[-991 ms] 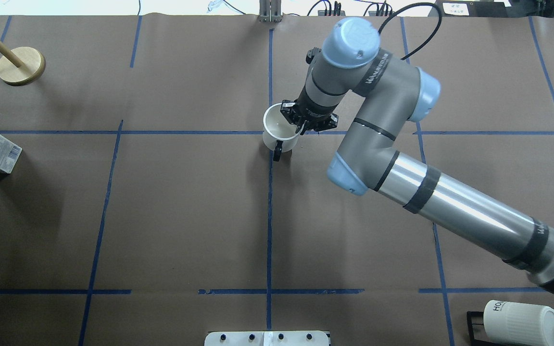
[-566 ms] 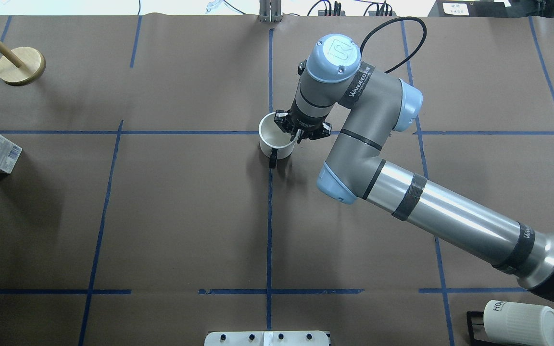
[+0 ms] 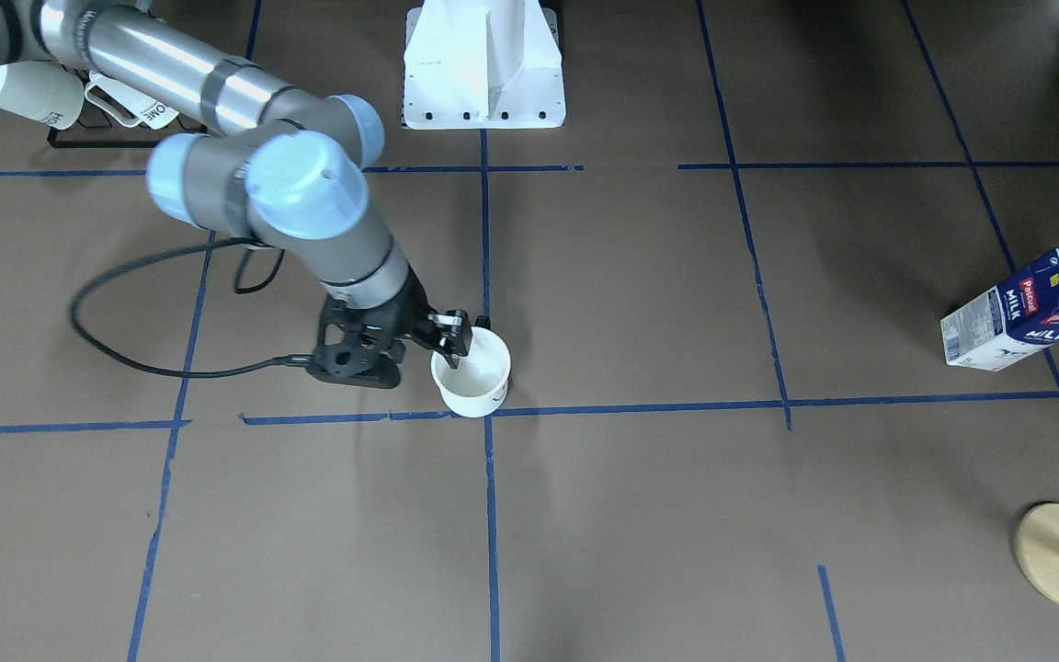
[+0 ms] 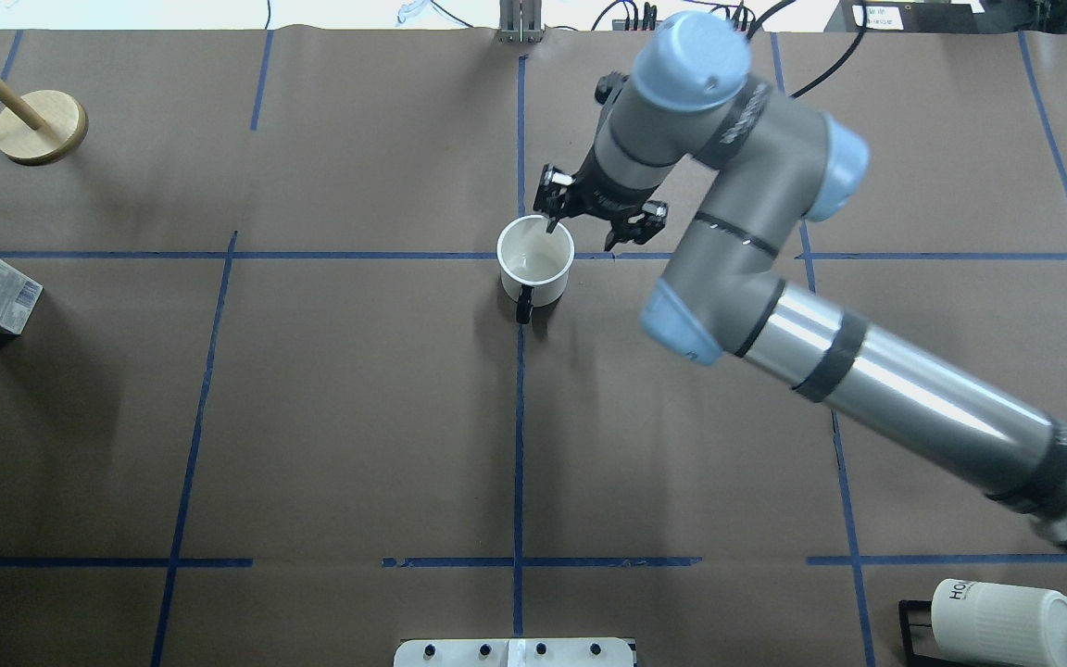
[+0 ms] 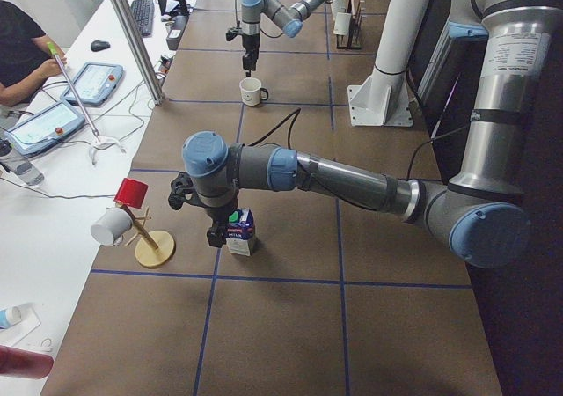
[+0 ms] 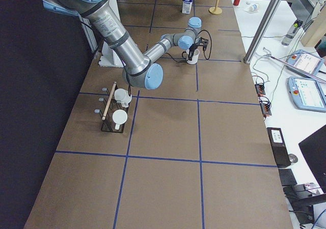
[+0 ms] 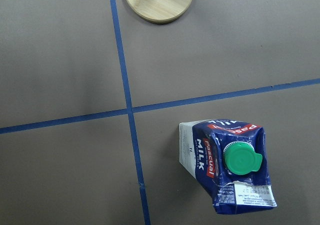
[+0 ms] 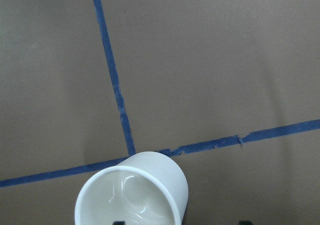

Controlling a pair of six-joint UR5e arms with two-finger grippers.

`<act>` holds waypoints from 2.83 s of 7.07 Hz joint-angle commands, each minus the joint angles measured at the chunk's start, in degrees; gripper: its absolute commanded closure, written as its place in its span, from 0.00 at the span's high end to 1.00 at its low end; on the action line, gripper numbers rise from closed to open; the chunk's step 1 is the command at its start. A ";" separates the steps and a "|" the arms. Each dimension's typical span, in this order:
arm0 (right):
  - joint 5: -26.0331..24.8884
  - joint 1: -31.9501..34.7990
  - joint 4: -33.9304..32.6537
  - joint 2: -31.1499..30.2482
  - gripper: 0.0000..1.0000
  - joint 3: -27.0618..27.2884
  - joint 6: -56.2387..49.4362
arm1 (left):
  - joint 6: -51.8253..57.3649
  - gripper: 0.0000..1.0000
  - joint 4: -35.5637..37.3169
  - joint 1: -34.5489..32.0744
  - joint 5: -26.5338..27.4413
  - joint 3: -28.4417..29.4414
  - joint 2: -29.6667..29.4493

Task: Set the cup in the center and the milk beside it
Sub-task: 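Open the right gripper and lift it away from the mug, then reach the left gripper to the milk carton and grasp its top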

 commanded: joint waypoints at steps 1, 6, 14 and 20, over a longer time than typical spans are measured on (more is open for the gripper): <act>10.44 10.29 0.53 -10.35 1.00 11.54 -0.84 | -7.06 1.00 -0.05 0.74 -0.02 -0.02 -3.31; 14.27 15.88 0.62 -19.02 1.00 12.99 -10.78 | -17.82 1.00 -5.24 10.76 1.29 2.78 -5.44; 14.19 15.00 0.71 -18.94 1.00 12.99 -10.52 | -17.55 1.00 -5.41 13.48 4.46 5.95 -3.08; 13.92 14.56 0.71 -18.58 1.00 12.82 -10.52 | -17.73 0.16 -5.32 16.04 4.37 5.52 -1.92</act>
